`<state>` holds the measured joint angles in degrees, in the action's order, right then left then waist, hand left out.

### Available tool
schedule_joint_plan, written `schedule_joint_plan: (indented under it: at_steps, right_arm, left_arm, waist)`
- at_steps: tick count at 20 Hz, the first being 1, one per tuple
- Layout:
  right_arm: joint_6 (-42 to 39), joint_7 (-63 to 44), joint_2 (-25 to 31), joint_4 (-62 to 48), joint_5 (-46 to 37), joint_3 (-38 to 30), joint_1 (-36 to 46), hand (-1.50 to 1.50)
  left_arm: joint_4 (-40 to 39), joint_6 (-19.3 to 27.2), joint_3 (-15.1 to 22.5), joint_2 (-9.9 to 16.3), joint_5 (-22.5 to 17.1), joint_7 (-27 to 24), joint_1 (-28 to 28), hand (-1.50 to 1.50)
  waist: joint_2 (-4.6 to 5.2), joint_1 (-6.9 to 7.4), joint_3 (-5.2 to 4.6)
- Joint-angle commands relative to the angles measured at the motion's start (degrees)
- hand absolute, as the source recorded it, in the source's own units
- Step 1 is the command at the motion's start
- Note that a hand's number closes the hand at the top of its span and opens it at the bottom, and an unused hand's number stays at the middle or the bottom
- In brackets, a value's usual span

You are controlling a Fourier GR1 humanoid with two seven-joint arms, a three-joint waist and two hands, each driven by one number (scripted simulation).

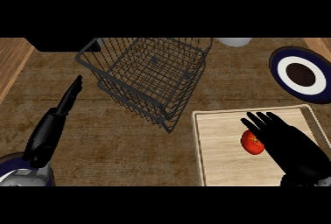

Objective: Pick the tomato from the tray and place it in the tiered basket

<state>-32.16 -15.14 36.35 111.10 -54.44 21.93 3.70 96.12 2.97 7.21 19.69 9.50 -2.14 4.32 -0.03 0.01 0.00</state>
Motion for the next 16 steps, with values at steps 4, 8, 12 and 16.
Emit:
schedule_joint_plan:
  at_steps: [4,8,12,16]
  right_arm:
    - [0.3,3.4,-5.1,-6.3,-4.2,-0.8,0.4,-1.5]
    - [3.6,7.5,-6.3,-11.9,-6.2,-3.3,2.0,-1.5]
    - [0.6,8.8,-8.5,-13.1,-7.3,-5.8,4.9,-1.5]
    - [3.9,10.9,-10.0,-14.5,-9.7,-6.0,1.8,-1.5]
  left_arm:
    - [-1.5,-1.4,-1.6,-2.9,1.8,-0.4,0.2,0.0]
    - [-2.5,-2.1,-1.5,-4.1,3.4,-4.4,-1.7,0.0]
    - [-0.9,-2.5,-2.8,-5.4,4.9,-2.0,-0.2,0.0]
    - [2.8,-5.6,-3.6,-5.0,4.4,0.3,-2.5,0.0]
  waist:
    - [0.02,0.1,0.01]
    - [0.05,0.17,0.01]
    - [0.03,0.11,0.0]
    - [-0.01,0.1,0.01]
